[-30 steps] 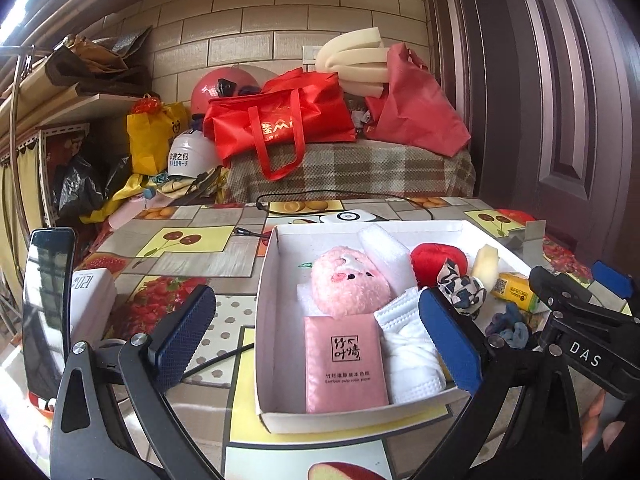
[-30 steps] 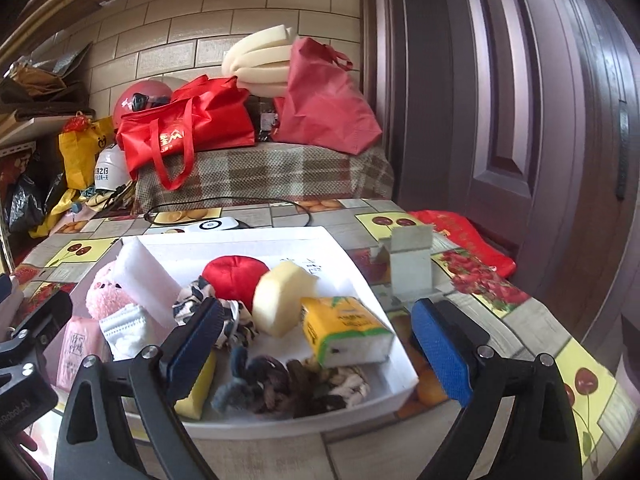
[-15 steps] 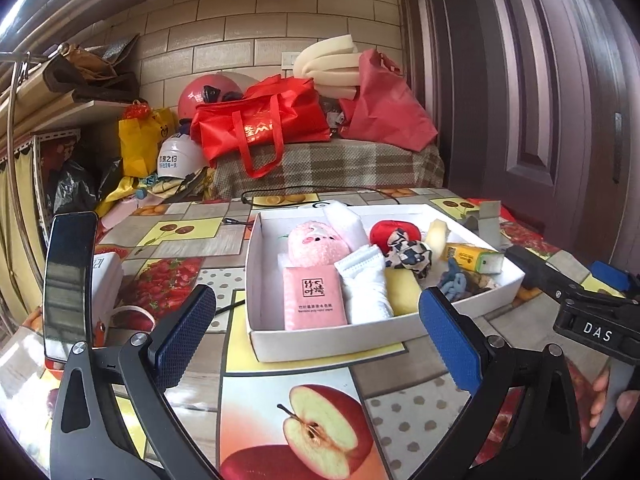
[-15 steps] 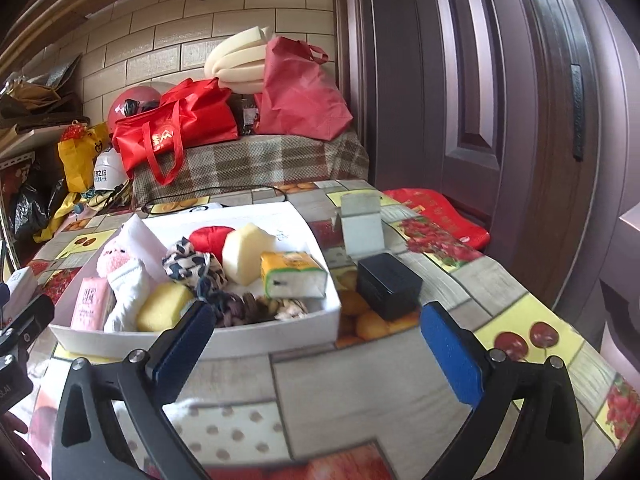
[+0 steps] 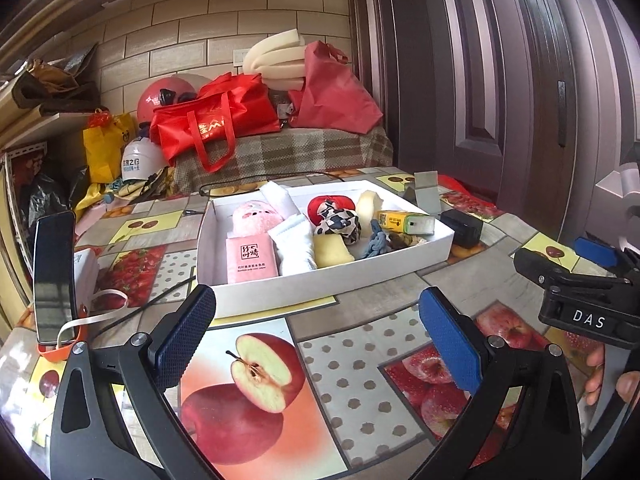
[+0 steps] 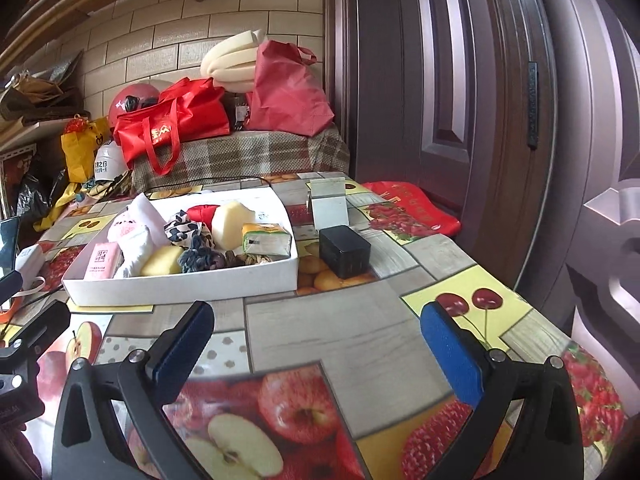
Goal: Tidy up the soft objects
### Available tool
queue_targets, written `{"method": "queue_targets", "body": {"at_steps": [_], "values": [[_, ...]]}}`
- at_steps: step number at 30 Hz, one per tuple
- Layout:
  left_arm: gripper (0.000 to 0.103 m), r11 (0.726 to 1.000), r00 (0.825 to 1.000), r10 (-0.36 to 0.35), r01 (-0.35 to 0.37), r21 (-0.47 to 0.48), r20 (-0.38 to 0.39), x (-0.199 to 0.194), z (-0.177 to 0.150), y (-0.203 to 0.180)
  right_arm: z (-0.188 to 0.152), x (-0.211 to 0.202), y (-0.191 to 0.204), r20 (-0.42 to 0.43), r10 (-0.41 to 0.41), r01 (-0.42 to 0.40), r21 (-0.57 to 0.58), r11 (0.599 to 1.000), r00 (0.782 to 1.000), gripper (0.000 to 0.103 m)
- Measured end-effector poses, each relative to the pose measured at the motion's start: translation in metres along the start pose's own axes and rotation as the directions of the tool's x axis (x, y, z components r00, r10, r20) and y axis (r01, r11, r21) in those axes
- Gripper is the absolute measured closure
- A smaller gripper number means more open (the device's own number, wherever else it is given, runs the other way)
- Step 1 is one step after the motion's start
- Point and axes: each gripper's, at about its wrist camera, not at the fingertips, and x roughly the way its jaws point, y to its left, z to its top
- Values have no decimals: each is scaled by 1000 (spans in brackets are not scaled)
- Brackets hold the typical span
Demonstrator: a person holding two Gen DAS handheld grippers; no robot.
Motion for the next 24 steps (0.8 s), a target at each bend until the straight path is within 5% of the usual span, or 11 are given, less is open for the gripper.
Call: {"method": "queue_targets", "body": {"at_steps": [8,15,21,24], "values": [[1,997,1000,-27,28,71,-3,-13,-3,-22,-6,-11,-4,-37,-9,9,12,1000,999,0],[1,994,995,-21,31,107,-93,-4,-7,-39,-10,-32,-5,0,-46,46,-5,999,999,0],[1,966,987,77,-39,255,-142,11,-11,-71,-18,-49,-32,2,-75,74,111,991,997,0],[1,964,983,65,-18,264,-169,13,-13,-74,-26,-51,-52,-17,-59,61,199,978,998,0]]}}
